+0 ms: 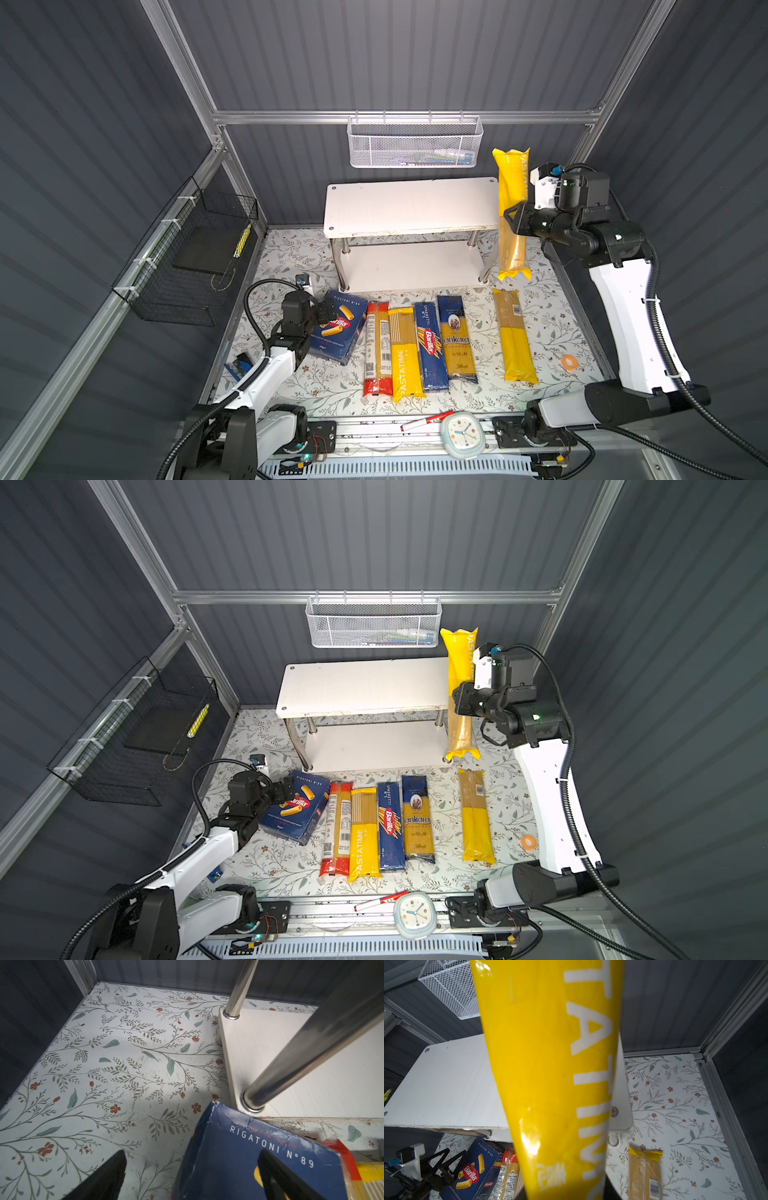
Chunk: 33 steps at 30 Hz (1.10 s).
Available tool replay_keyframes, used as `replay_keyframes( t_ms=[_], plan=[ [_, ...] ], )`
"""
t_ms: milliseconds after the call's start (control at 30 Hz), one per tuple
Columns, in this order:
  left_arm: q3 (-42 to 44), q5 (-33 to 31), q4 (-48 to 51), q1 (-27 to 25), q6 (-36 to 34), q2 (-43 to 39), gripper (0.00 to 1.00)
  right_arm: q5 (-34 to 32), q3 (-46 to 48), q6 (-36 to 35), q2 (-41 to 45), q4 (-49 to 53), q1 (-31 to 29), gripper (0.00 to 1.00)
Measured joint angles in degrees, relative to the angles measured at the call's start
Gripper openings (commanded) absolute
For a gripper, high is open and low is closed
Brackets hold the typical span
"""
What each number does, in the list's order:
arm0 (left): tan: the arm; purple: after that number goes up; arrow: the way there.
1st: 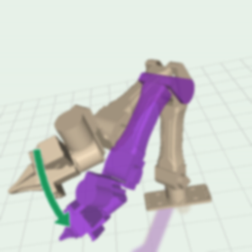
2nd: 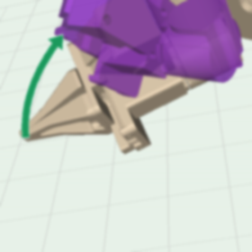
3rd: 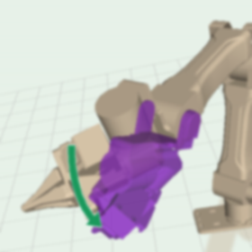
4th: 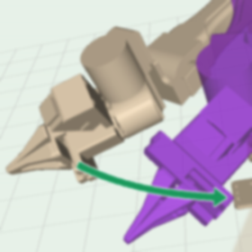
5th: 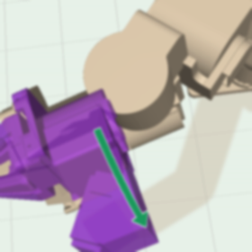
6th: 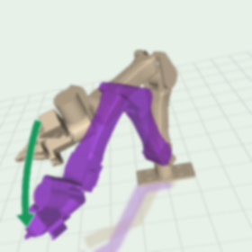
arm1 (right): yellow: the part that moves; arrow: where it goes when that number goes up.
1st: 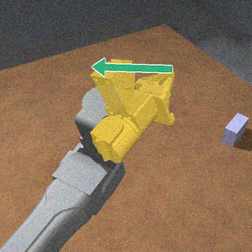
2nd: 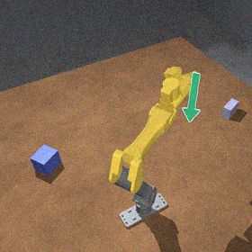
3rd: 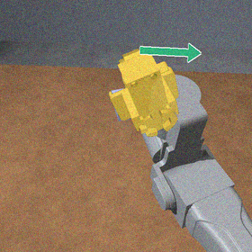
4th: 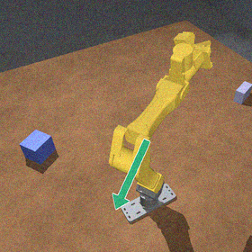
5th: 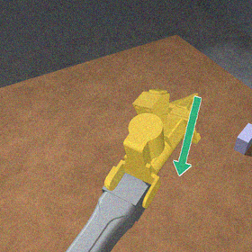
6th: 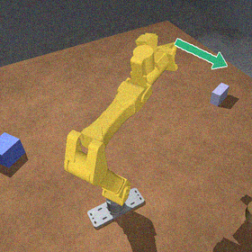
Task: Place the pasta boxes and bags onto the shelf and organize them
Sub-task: 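Lift the yellow Pastatime bag up toward the top shelf with the right gripper, then lay the yellow Pastatime bag on the top shelf and open the right gripper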
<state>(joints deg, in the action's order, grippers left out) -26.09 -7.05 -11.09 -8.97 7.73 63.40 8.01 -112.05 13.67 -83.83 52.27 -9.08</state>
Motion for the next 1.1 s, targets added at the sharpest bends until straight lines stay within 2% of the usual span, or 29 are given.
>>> replay_keyframes(
  t_ms=[233, 500, 800, 1000, 1100],
  plan=[
    [0.0, 0.0, 0.0, 0.0, 0.0, 0.0, 1.0, 2.2, -8.6, -0.2, -7.5, -1.0, 1.7, 0.06],
    [0.0, 0.0, 0.0, 0.0, 0.0, 0.0, 0.99, 3.8, -13.7, 0.0, -13.4, -1.6, 2.1, 0.11],
    [0.0, 0.0, 0.0, 0.0, 0.0, 0.0, 0.99, 3.8, -14.1, 1.3, -16.3, -4.5, 3.3, 0.22],
    [0.0, 0.0, 0.0, 0.0, 0.0, 0.0, 1.0, 3.9, -10.9, 2.4, -14.5, -10.4, 3.7, 0.22],
    [0.0, 0.0, 0.0, 0.0, 0.0, 0.0, 1.0, 3.9, -8.8, 3.1, -13.9, -12.0, 4.0, 0.33]
  ],
)
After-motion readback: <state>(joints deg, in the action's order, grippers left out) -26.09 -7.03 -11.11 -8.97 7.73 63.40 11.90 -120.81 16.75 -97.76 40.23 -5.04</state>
